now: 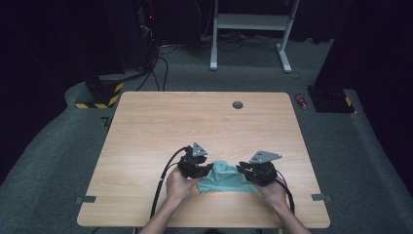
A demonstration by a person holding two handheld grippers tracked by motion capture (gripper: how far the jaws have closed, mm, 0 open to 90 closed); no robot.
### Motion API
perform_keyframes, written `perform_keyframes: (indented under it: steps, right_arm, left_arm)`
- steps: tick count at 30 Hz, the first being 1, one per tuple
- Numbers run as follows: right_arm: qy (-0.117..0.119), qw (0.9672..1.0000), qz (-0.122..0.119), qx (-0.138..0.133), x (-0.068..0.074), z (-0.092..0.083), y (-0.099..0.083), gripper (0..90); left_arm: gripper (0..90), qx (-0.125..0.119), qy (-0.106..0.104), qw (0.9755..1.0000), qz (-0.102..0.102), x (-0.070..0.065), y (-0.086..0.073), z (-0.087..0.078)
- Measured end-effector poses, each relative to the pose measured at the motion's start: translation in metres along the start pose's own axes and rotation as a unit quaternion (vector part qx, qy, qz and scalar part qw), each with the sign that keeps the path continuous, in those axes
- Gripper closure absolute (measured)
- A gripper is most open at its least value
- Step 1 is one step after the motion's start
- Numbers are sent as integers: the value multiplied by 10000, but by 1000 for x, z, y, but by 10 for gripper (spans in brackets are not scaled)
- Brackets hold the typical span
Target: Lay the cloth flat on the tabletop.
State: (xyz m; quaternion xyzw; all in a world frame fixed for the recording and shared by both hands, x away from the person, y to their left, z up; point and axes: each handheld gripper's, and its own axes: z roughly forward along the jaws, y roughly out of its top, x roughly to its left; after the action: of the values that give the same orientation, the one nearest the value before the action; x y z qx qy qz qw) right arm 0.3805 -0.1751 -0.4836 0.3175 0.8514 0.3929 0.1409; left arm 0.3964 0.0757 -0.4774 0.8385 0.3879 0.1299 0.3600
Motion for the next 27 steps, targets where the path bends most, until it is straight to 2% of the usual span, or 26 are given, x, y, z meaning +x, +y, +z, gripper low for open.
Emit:
perform_keyframes:
  steps: [1,2,3,5,9,10,11,13,16,17,18,22,27]
  right_arm:
    - [34,10000,-13,75,3,4,-1,729]
    - [106,9997,-134,193,11,10,-5,711]
    - [106,9997,-134,193,11,10,-5,711]
    - [154,9982,-379,430,22,17,-14,698]
    - [180,9969,-498,576,26,19,-23,692]
    - [193,9971,-502,531,26,18,-25,690]
    - [219,9974,-449,522,27,17,-26,689]
    - [233,9972,-500,501,26,15,-27,695]
    - [256,9972,-492,508,25,13,-28,770]
    - [274,9973,-463,499,24,13,-28,796]
    - [286,9976,-405,475,22,13,-28,856]
    - [204,9983,-389,381,20,10,-27,876]
    - [125,9987,-421,271,21,4,-27,882]
  left_arm:
    - [553,19,-29,10000,-12,1,2,5]
    - [516,44,-65,10000,-20,1,5,9]
    - [516,32,-112,9999,-64,2,6,13]
    - [494,124,-161,9998,-66,1,10,19]
    - [491,253,-305,9992,-58,-3,15,31]
    - [495,291,-351,9989,-58,-4,16,33]
    - [506,352,-420,9985,-43,-4,17,35]
    - [553,423,-540,9976,-39,-6,17,41]
    - [713,428,-677,9968,-36,-6,17,43]
    - [759,408,-701,9967,-5,-5,17,42]
    - [859,405,-693,9968,26,-5,17,41]
    - [888,244,-621,9977,145,-2,18,27]
    - [889,-57,-447,9987,226,3,16,1]
